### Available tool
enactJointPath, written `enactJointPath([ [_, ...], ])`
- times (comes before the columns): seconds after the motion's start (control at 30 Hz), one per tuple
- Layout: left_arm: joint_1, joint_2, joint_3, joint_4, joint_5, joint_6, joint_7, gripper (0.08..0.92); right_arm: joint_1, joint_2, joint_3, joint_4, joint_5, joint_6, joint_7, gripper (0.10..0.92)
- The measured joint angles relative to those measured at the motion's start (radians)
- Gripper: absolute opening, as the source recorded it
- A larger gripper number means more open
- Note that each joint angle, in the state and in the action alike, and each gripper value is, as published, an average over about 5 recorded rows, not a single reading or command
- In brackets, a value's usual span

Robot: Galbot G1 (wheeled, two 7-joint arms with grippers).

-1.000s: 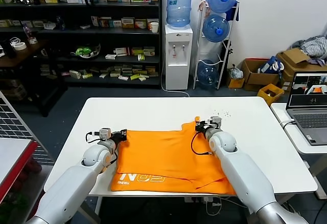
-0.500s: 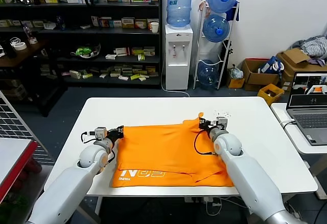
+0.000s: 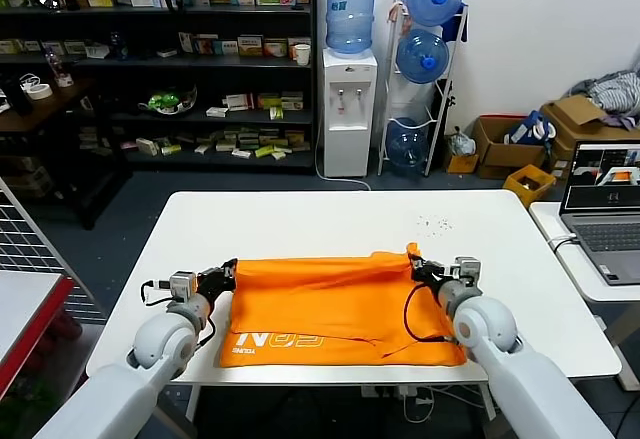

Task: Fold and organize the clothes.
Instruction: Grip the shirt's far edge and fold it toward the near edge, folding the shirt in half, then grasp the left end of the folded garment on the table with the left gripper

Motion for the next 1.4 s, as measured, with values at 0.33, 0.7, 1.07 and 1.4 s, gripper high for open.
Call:
enactJointPath([
  [0.33,0.11,0.033,-0.026,-0.121,0.032,-0.015,-0.026,0.094,-0.167,-0.058,0.061,0.19,0.015,-0.02,0.024,0.124],
  [0.7,0.192,0.05,-0.053,-0.183,0.06,-0.012,-0.039,0.254,-0.277,-0.085,0.108,0.288,0.0,-0.025,0.003,0.362],
  [1.07,0.264,0.032,-0.08,-0.189,0.105,-0.029,-0.038,0.575,-0.361,-0.08,0.168,0.329,-0.028,-0.009,-0.027,0.674],
  [1.4,0.276,-0.018,-0.084,-0.133,0.098,-0.05,-0.027,0.813,-0.435,-0.053,0.229,0.358,-0.056,0.007,-0.042,0.822],
])
